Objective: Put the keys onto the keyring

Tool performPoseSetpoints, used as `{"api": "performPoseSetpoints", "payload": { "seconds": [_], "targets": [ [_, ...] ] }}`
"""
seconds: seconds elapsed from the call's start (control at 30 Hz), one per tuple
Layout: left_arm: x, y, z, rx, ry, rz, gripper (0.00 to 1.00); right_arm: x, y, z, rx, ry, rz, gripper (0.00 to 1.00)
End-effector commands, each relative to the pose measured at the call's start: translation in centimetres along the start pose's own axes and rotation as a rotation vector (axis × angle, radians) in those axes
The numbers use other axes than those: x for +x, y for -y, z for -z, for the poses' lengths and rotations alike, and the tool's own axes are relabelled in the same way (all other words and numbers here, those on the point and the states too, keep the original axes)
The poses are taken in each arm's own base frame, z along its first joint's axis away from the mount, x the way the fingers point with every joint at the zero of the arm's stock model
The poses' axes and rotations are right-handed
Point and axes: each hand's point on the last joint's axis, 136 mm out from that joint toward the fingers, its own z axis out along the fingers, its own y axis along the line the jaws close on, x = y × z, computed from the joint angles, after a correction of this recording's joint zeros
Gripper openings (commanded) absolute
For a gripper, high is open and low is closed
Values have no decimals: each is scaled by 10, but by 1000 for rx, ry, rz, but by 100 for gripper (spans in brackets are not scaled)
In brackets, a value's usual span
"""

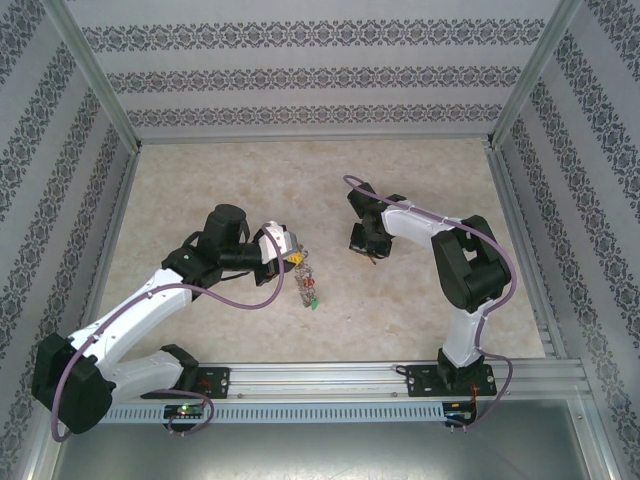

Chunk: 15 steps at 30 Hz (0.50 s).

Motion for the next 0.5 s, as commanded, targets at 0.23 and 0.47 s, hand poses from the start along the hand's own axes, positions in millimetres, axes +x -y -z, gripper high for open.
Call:
{"api": "performPoseSetpoints", "payload": {
  "seconds": [0.23, 0.47],
  "targets": [
    [-17, 5, 3, 22, 38, -29, 0, -22, -21, 77, -149, 246, 210, 0],
    [-26, 1, 8, -14, 81, -22, 0, 26, -76, 195, -643, 560, 892, 0]
  ]
}}
